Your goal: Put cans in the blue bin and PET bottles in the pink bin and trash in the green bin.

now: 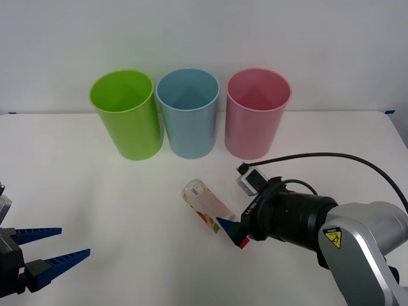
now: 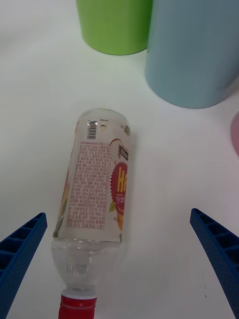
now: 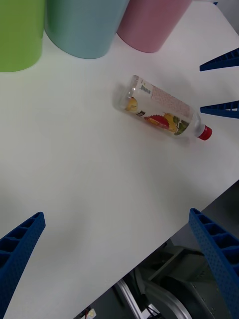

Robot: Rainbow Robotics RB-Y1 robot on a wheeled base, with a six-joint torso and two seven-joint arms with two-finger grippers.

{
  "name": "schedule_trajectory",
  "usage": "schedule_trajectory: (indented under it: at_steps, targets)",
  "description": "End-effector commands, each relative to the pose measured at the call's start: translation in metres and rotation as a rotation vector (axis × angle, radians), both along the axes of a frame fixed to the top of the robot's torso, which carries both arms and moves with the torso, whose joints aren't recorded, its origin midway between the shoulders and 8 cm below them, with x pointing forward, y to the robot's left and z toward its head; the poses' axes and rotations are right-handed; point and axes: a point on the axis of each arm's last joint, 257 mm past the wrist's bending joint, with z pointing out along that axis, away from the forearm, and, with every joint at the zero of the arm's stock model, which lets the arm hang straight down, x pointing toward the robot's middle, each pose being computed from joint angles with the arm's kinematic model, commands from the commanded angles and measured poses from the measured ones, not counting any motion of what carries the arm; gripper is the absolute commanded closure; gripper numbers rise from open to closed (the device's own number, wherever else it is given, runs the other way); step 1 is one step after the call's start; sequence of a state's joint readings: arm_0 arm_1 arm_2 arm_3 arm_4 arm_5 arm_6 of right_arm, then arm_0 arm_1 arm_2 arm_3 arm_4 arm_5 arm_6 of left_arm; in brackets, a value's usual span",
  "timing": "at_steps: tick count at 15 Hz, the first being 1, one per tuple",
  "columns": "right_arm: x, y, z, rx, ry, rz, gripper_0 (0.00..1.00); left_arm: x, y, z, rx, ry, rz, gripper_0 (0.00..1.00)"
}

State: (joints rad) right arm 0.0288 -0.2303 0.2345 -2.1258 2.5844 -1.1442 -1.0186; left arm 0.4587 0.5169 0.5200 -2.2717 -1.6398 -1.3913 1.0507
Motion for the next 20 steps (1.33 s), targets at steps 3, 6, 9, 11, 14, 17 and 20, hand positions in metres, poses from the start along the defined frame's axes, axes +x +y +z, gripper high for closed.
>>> schedule_trajectory:
  at_steps: [3, 6, 9, 11, 14, 17, 20]
  targets:
    - [-0.001, 0.003, -0.011, -0.012, 0.021, -0.061, 0.00, 0.000, 0.000, 0.000, 0.000, 0.000, 0.000, 0.00]
    - [-0.006, 0.006, -0.016, -0.023, 0.028, -0.052, 0.00, 0.000, 0.000, 0.000, 0.000, 0.000, 0.000, 0.00]
    - [-0.008, 0.006, -0.018, -0.023, 0.033, -0.051, 0.00, 0.000, 0.000, 0.000, 0.000, 0.000, 0.000, 0.00]
    - [-0.009, 0.007, -0.019, -0.023, 0.036, -0.049, 0.00, 0.000, 0.000, 0.000, 0.000, 0.000, 0.000, 0.00]
    - [-0.011, 0.007, -0.022, -0.024, 0.042, -0.049, 0.00, 0.000, 0.000, 0.000, 0.000, 0.000, 0.000, 0.00]
    - [-0.015, 0.008, -0.027, -0.024, 0.056, -0.048, 0.00, 0.000, 0.000, 0.000, 0.000, 0.000, 0.000, 0.00]
    - [-0.016, 0.011, -0.034, -0.019, 0.068, -0.047, 0.00, 0.000, 0.000, 0.000, 0.000, 0.000, 0.000, 0.00]
